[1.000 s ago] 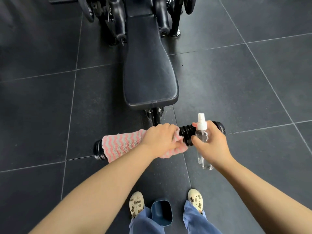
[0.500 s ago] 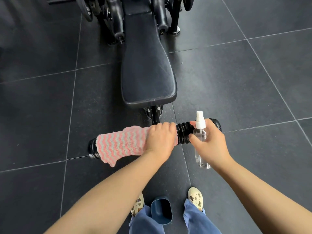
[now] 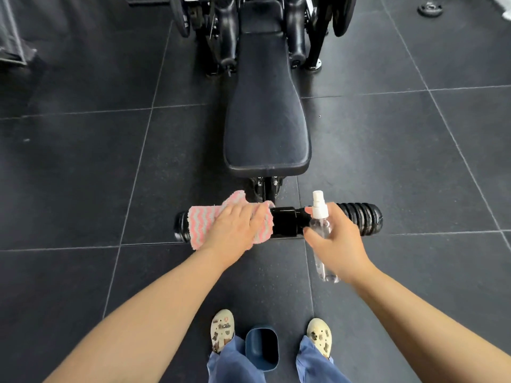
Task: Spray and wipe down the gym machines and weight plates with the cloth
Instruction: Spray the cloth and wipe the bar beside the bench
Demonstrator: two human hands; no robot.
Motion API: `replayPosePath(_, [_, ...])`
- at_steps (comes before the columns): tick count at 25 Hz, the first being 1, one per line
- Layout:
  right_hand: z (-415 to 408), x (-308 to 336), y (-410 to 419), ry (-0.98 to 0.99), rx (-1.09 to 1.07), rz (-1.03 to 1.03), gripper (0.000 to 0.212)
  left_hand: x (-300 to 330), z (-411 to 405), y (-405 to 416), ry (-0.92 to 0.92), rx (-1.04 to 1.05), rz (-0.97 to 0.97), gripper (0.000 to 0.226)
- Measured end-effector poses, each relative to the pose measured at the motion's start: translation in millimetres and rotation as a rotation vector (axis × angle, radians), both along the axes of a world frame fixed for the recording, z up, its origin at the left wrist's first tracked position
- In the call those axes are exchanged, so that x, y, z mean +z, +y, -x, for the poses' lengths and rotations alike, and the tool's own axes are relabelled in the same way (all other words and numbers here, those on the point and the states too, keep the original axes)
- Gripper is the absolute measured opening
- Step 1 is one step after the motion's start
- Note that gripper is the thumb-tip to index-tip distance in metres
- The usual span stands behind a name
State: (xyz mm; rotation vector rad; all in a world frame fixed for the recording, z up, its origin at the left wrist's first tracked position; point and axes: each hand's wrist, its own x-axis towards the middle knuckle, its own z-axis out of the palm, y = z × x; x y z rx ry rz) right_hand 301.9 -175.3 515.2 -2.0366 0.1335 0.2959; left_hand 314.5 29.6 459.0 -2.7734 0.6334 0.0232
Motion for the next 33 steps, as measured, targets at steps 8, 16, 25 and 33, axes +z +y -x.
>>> replayPosePath(8, [-4, 6, 66, 0.009, 0.346, -0.011, 0.029, 30, 14, 9, 0.218, 0.260, 0.411, 0.078])
replayPosePath(16, [-20, -4, 91, 0.036, 0.570, 0.051, 0.042, 23, 35, 65, -0.047, 0.905, 0.861, 0.016])
replayPosePath(25, [-21, 4, 101, -0.029, 0.498, 0.088, 0.029, 38, 37, 92, -0.107, 0.859, 0.985, 0.049])
replayPosePath(33, [-36, -10, 86, 0.004, 0.473, 0.276, 0.028, 25, -36, 101, 0.830, 0.491, 0.399, 0.077])
